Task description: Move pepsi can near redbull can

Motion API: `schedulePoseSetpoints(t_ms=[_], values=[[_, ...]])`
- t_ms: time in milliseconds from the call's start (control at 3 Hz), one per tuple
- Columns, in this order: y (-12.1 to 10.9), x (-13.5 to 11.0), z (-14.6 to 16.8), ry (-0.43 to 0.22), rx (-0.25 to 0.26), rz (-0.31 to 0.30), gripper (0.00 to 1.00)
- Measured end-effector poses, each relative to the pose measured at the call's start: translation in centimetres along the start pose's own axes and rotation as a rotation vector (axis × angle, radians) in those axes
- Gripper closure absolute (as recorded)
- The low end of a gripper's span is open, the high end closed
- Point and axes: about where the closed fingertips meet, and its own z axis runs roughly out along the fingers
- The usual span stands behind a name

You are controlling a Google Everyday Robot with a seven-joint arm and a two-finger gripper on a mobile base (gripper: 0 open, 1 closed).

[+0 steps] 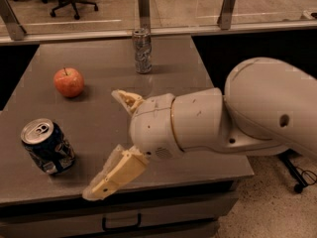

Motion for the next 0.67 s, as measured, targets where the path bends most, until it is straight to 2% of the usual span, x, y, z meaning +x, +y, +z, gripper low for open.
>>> schedulePoseSetpoints(t_ms=[667], values=[[0.6, 0.5, 6.4, -0.095, -0.019, 0.045, 0.00]])
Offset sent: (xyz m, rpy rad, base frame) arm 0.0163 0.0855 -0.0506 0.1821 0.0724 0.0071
